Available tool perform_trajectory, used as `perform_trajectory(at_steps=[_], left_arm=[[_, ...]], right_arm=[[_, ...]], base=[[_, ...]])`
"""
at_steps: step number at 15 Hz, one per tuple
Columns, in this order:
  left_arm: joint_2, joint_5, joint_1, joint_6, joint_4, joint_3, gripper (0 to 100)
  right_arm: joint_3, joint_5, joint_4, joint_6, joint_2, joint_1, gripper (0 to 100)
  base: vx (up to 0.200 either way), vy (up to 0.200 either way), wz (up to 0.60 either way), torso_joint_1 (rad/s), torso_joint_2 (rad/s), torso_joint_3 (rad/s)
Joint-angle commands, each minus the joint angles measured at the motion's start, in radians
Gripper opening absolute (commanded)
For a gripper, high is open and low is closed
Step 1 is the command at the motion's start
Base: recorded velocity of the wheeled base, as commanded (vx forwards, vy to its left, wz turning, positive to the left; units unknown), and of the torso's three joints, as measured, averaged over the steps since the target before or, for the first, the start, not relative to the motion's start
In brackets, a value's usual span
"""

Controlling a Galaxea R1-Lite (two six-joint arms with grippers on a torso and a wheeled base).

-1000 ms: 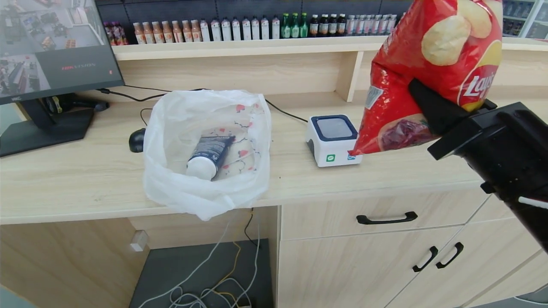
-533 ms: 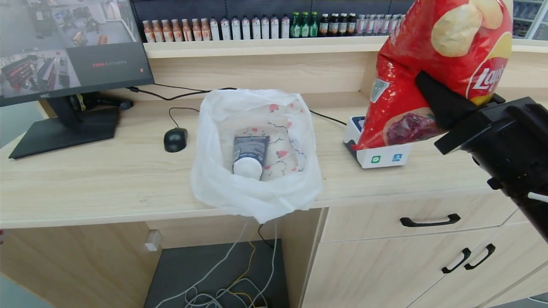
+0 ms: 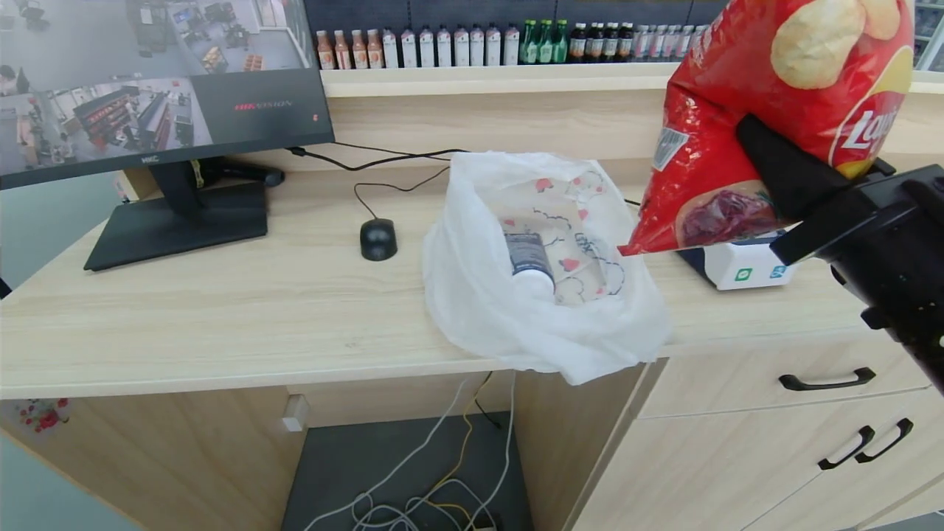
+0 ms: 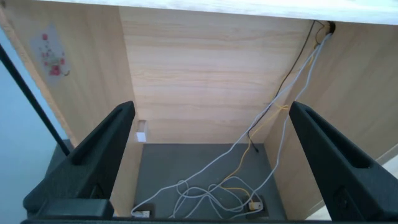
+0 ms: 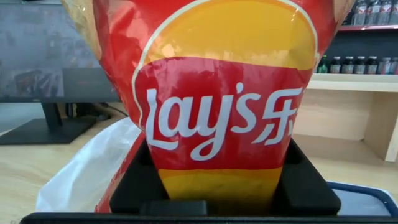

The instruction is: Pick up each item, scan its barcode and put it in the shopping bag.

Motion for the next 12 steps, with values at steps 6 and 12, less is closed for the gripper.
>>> perform_trajectory(at_steps=[6, 12], left_arm=[[0.0, 0.0, 0.0, 0.001, 0.0, 0.0, 100], [0.0, 0.0, 0.0, 0.001, 0.0, 0.0, 100]], right_arm=[[-0.039, -0.037, 0.0, 0.0, 0.024, 0.004, 0], [-0.183, -0.095, 0.001, 0.043, 0.161, 0.05, 0]], base=[[0.0, 0.0, 0.0, 0.0, 0.0, 0.0], [0.0, 0.0, 0.0, 0.0, 0.0, 0.0]])
